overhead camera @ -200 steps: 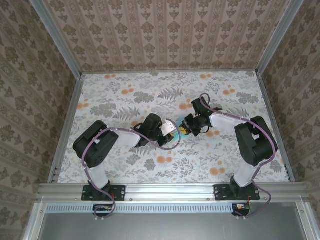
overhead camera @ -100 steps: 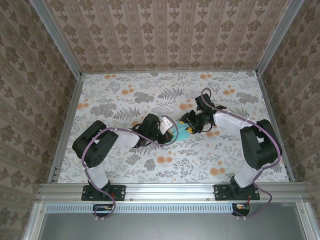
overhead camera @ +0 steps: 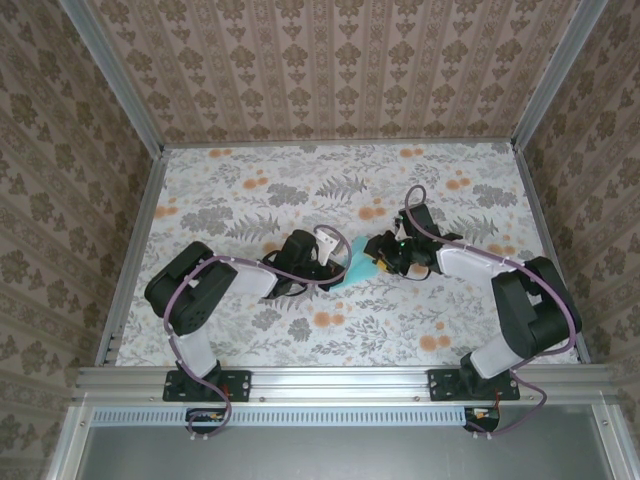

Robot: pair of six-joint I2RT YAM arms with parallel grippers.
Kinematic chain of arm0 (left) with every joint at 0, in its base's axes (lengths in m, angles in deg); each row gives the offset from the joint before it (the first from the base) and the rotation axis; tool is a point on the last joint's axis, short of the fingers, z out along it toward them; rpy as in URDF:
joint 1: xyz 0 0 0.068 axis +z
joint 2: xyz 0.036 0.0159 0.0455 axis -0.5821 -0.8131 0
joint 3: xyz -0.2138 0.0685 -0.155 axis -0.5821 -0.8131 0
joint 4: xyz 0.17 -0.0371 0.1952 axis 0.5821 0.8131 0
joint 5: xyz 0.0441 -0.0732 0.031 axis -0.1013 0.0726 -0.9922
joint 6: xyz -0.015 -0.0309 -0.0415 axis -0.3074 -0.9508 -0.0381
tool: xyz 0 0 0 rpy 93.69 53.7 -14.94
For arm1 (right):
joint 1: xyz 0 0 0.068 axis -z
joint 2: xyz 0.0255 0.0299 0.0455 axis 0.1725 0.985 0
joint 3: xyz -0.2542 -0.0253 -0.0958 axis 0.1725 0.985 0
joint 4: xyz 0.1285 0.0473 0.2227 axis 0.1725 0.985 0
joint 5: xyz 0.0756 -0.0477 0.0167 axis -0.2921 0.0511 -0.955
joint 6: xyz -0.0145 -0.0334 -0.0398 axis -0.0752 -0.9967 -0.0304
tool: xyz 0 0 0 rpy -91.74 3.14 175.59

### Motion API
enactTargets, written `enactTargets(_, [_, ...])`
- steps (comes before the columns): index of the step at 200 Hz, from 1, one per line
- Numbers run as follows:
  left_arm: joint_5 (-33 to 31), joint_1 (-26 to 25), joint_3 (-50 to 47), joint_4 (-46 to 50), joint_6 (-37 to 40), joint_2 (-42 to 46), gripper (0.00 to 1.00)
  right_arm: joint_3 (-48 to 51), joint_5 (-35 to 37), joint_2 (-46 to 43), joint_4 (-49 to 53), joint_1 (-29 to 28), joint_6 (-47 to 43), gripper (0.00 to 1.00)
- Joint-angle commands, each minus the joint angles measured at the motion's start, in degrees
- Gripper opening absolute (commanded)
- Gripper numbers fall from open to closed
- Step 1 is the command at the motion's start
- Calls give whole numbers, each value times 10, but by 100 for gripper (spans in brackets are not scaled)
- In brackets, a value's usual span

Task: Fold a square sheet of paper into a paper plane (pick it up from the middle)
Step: Fourth fold the wing at the center of the table.

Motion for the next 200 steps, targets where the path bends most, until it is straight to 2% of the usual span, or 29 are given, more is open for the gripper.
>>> enactTargets(1, [18,7,4,0,-59,0,6,-6,-16,26,-24,-8,-23,39])
enactTargets(89, [52,14,16,14,-133,-20,7,-28,-44,92,-52,-15,-32,38])
enactTargets(134, [57,15,26,38,-143,-26,7,-32,-51,111,-62,-16,-36,38])
enactTargets(200, [73,22,29,44,-161,-28,12,-46,-23,133,-9,-17,-49,38])
